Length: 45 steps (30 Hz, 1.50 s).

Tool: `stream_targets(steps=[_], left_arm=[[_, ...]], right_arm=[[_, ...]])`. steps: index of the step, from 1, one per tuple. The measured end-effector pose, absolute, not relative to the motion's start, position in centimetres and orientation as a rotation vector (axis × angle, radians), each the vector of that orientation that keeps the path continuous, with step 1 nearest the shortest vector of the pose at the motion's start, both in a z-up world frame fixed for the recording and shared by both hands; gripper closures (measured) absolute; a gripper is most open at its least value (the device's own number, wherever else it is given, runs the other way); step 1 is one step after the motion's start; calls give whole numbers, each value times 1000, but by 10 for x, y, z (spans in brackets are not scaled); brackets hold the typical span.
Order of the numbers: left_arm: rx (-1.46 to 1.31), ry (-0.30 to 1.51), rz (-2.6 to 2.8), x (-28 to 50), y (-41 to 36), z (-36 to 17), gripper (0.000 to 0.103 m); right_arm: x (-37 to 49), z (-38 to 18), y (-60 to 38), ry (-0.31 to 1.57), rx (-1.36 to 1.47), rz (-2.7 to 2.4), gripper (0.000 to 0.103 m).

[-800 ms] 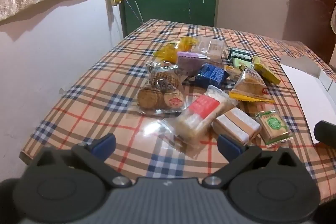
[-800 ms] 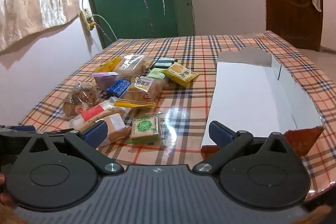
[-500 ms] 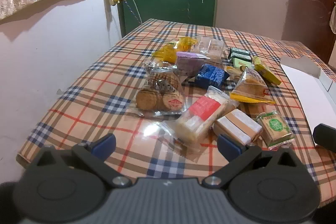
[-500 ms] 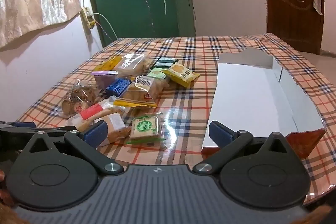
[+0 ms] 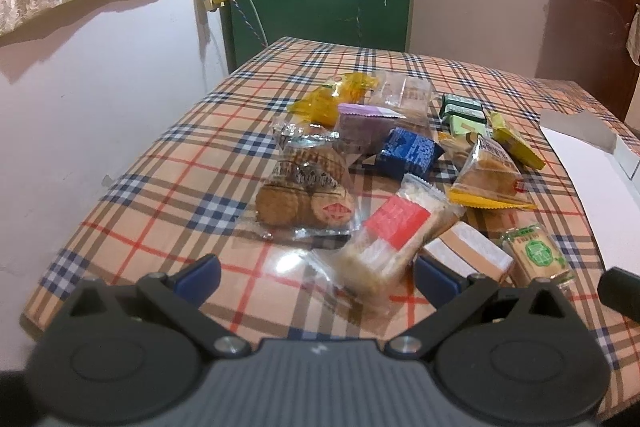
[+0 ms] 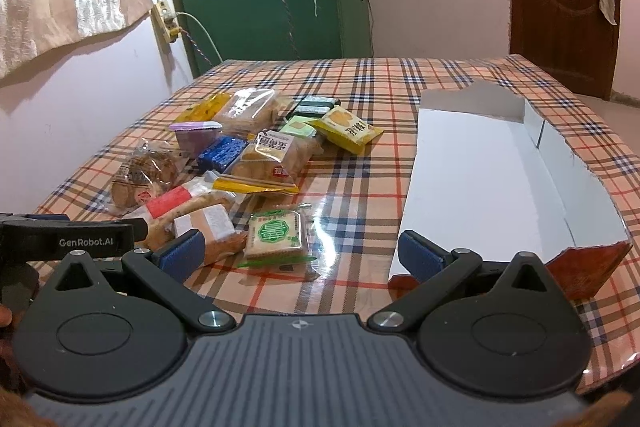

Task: Organize snacks
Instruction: 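Grasp the red-labelled cake bar with the left tool while the right tool grasps the green-labelled biscuit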

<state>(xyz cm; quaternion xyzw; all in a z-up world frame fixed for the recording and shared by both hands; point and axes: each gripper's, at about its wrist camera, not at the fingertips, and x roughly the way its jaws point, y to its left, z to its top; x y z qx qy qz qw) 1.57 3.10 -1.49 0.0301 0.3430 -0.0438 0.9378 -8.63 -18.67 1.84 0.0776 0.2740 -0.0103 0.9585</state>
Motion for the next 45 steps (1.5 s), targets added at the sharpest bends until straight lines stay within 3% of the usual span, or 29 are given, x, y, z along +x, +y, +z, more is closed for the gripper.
stream_targets(steps=[12, 16, 21, 23, 25, 27, 31, 37, 39, 45], left_arm=[[147, 692, -119, 40, 14, -25, 2], [191, 697, -211, 40, 0, -30, 9], [228, 664, -256, 38, -11, -31, 11], [221, 657, -257, 40, -11, -31, 16], [205, 657, -290, 41, -11, -31, 34], [207, 658, -332, 37, -13, -30, 41], [233, 642, -385, 26, -20, -32, 48], [217, 644, -296, 36, -12, -35, 50], [192, 649, -331, 37, -12, -35, 58], [240, 623, -363, 32, -23, -37, 67]], right_arm=[[-80, 16, -190, 572, 194, -11, 0], [-77, 15, -194, 573, 168, -31, 0], [-73, 12, -199, 586, 164, -47, 0], [-69, 10, -199, 599, 162, -45, 0], [-68, 8, -198, 621, 148, -47, 0], [-65, 6, -197, 636, 126, -48, 0], [-59, 4, -196, 653, 105, -40, 0], [-50, 1, -195, 679, 52, -42, 0], [-46, 0, -196, 686, 60, -41, 0], [-40, -3, -194, 713, 64, -30, 0]])
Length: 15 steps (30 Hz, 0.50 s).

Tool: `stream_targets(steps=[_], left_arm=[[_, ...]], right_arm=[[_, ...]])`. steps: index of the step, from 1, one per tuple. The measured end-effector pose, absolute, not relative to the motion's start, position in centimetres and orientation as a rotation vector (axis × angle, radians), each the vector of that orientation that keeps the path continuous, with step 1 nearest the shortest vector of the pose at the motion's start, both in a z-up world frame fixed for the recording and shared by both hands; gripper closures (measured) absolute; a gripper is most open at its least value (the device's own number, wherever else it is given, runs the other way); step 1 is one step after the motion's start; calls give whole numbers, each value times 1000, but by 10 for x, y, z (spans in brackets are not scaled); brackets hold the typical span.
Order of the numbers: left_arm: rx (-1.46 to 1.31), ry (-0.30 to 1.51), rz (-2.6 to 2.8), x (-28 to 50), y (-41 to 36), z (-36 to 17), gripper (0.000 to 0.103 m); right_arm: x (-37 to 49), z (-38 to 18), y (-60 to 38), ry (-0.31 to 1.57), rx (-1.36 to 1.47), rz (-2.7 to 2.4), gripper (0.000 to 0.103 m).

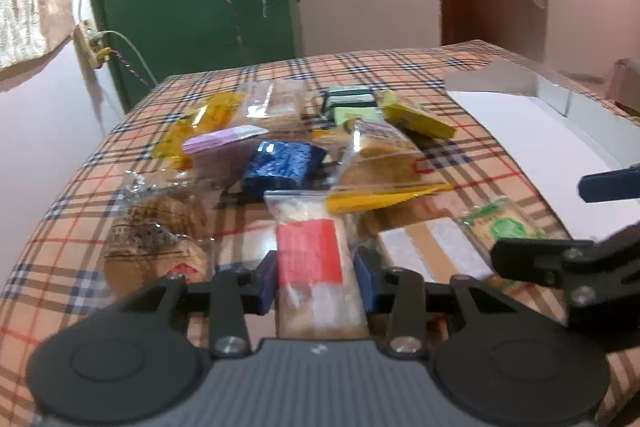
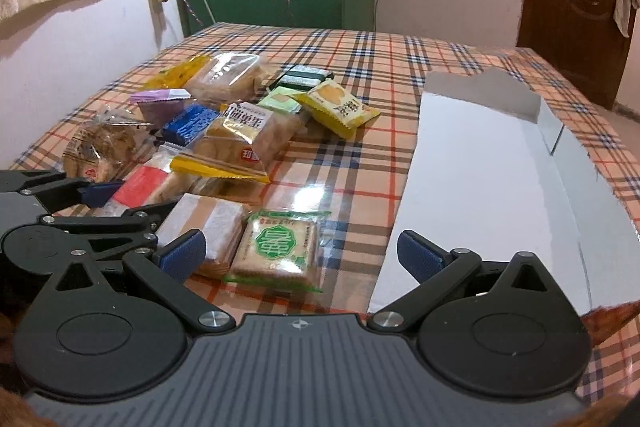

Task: Organize snacks
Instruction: 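Grasp the red-labelled cake bar with the left tool while the right tool grasps the green-labelled biscuit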

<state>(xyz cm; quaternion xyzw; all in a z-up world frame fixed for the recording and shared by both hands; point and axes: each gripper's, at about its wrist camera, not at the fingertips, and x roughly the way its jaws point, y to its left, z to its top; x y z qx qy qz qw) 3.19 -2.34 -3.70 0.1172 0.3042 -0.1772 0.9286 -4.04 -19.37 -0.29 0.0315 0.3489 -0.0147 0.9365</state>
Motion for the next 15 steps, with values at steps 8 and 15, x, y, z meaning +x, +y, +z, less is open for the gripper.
stream_targets(steps=[8, 15], left_arm=[[167, 641, -310, 38, -11, -38, 69], [154, 639, -301, 37, -12, -39, 69]], right_arm=[[-29, -9, -194, 736, 16, -41, 0], [-24, -20, -199, 781, -44, -101, 3]])
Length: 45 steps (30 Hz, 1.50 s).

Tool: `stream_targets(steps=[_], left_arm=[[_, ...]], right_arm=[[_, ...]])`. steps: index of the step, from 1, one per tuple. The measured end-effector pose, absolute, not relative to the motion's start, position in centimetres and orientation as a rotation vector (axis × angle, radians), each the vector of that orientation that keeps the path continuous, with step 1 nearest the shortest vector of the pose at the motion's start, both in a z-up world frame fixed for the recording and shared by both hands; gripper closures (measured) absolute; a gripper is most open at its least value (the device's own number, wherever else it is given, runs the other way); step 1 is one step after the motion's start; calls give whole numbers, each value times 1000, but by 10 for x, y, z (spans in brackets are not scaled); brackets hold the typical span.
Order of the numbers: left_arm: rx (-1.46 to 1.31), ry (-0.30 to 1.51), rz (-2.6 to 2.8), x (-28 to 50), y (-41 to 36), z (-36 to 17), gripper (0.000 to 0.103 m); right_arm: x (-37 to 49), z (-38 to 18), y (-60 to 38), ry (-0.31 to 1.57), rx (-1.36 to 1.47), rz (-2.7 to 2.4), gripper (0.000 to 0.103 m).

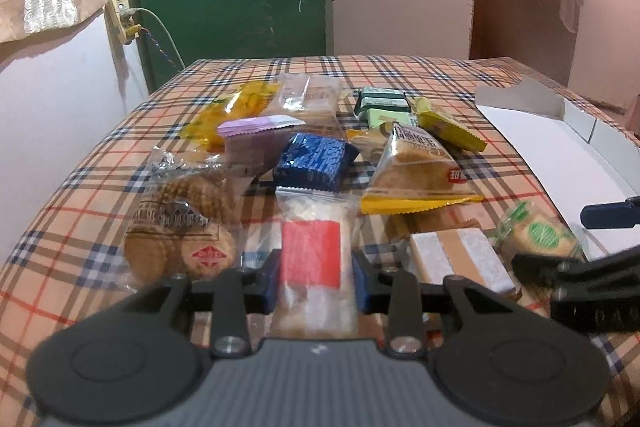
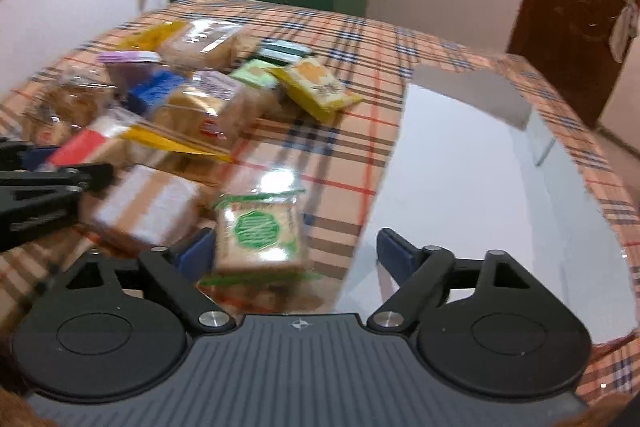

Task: Organize snacks
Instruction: 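Grasp the red-labelled cake bar with the left tool while the right tool grasps the green-labelled biscuit, then carry both snacks to the white box and open both tools to drop them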

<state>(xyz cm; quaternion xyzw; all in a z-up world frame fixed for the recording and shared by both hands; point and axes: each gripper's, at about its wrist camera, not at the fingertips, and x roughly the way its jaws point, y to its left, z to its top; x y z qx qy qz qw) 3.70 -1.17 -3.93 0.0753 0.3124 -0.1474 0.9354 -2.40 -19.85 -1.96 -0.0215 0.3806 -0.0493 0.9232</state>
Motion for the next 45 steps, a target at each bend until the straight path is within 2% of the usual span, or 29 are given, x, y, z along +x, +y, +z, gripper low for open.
stream_targets(steps=[2, 5, 7, 8, 9, 22, 33, 45], left_arm=[[146, 639, -297, 37, -11, -40, 69], [142, 639, -290, 38, -12, -40, 69], [135, 642, -286, 39, -12, -40, 69], [137, 642, -285, 38, -12, -40, 69], [142, 639, -284, 38, -13, -40, 69], [127, 649, -230, 27, -17, -26, 70], [94, 609, -211, 9, -15, 16, 70], [80, 586, -306, 3, -52, 46, 70]], right_arm=[[-21, -20, -205, 793, 9, -84, 3], [-15, -21, -199, 773, -44, -38, 10], [-9, -22, -197, 771, -61, -24, 20], [-6, -21, -198, 777, -48, -18, 34], [-4, -19, -199, 783, -26, -17, 57], [-17, 4, -218, 751, 55, -72, 56], [-40, 34, -234, 684, 78, -102, 56], [-63, 56, -259, 630, 109, -171, 56]])
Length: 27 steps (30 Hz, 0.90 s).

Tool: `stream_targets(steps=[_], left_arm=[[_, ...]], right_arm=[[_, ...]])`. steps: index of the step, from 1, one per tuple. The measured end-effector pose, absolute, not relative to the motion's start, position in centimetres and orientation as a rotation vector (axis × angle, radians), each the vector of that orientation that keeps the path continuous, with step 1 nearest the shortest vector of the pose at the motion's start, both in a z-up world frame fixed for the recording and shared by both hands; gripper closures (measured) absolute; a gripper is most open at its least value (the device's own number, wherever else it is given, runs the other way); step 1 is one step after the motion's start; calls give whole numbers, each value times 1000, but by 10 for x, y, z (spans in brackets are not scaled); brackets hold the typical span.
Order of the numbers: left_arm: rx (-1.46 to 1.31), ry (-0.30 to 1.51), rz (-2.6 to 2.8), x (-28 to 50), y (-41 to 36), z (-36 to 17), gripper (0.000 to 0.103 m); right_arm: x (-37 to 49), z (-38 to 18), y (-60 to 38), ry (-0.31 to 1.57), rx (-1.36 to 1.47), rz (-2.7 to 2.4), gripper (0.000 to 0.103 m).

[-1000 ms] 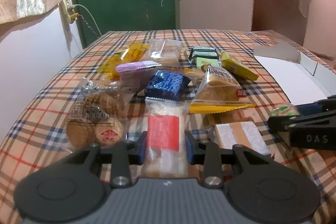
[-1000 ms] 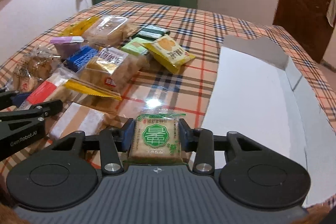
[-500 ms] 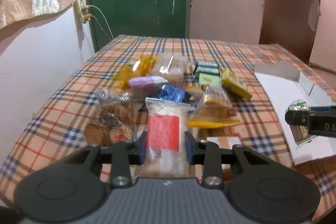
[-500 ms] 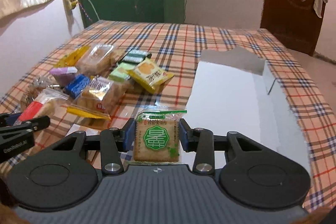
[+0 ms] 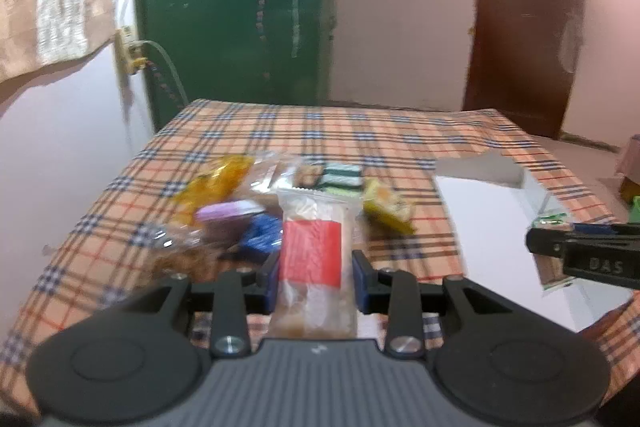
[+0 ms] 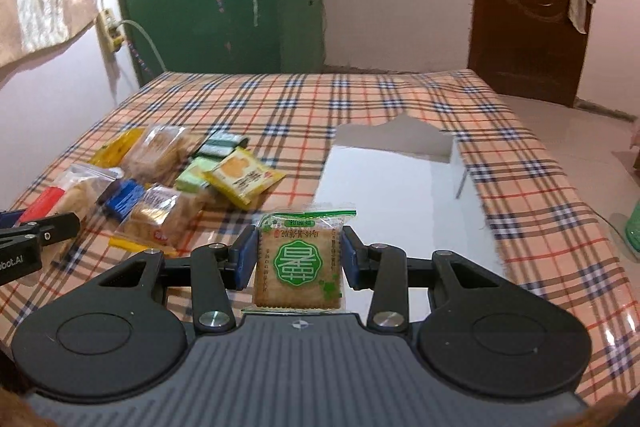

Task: Organize snacks
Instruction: 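Carry both snacks to the white box and open both tools to drop them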

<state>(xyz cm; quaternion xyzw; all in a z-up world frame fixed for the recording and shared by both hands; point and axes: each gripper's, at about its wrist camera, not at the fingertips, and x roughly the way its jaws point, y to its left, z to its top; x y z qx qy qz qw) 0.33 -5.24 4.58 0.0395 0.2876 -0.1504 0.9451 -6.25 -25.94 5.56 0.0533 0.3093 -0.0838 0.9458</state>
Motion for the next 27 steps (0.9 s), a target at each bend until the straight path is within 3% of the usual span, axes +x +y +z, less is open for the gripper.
stream_targets(steps=[27], left_arm=[[180, 558, -576, 39, -203, 92, 70]], right_arm=[[-52, 87, -364, 528, 166, -312, 56]])
